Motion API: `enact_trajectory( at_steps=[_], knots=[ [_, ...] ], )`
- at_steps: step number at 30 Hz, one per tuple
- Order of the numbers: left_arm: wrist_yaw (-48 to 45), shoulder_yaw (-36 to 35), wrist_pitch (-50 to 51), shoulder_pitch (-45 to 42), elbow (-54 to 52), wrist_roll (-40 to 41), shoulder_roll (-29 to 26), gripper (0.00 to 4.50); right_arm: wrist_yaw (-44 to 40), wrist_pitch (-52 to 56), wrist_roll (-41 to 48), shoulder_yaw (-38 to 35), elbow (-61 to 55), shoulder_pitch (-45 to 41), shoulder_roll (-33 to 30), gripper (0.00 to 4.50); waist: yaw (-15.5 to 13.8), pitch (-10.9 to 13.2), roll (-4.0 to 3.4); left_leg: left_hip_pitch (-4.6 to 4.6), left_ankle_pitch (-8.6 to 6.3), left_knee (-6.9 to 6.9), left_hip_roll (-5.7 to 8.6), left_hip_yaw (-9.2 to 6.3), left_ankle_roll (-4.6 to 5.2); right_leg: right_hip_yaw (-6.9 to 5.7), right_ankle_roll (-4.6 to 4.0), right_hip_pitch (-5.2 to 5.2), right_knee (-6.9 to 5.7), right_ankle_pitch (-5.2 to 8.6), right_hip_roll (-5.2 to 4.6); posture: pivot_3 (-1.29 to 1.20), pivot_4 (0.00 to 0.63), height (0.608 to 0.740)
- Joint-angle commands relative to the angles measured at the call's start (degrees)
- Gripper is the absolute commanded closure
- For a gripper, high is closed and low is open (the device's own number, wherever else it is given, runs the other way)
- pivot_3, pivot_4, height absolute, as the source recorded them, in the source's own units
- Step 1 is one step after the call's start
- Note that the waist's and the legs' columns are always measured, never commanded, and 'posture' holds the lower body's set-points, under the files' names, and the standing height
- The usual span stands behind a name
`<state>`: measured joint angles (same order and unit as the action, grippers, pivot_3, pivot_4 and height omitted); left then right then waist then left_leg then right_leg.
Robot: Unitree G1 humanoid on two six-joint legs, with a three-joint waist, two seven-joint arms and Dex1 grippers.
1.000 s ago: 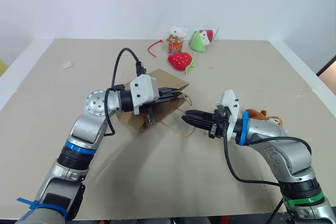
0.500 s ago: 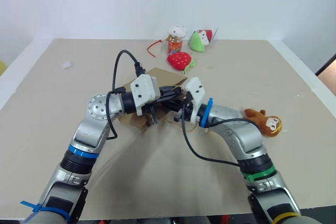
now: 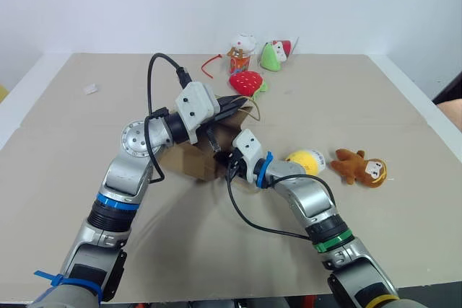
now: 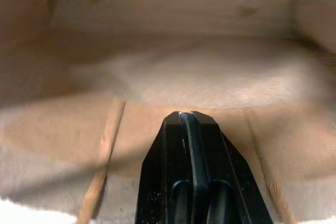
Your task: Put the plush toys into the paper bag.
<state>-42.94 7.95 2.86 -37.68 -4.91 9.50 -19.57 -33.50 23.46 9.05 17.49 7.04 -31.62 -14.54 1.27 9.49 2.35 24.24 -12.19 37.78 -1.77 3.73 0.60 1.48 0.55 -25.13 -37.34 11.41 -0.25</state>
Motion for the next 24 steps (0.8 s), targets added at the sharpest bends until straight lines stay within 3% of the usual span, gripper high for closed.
enact_trajectory(
  at_steps=[1,15,24],
  knots=[
    [1.24,-1.93,-0.68,-2.06,-1.05,1.06,0.38,4.5,0.01,-1.73,-0.26,-1.6,-2.19,-0.47,0.89,4.39,0.0,0.0,0.0,-0.01,0.0,0.0,-0.02,-0.01,0.0,-0.01,-0.01,0.0,0.0,0.0,0.03,0.0,0.15,0.74],
    [-0.09,-2.11,-1.81,-5.83,-8.05,3.53,0.75,4.5,0.64,-0.2,-1.03,-2.34,-2.84,1.15,1.38,4.39,0.03,0.0,0.0,0.0,0.0,-0.02,-0.01,0.0,0.0,0.0,-0.01,0.0,0.01,0.01,0.02,0.0,0.15,0.74],
    [-0.32,-0.93,-4.6,-2.32,-7.6,0.79,-1.13,4.5,-5.87,4.39,-1.55,1.7,-1.85,4.49,-2.03,4.39,0.02,-0.01,-0.01,-0.01,0.01,-0.02,0.0,-0.01,-0.01,-0.01,-0.02,0.01,0.01,0.01,0.02,0.0,0.15,0.74]
  ],
)
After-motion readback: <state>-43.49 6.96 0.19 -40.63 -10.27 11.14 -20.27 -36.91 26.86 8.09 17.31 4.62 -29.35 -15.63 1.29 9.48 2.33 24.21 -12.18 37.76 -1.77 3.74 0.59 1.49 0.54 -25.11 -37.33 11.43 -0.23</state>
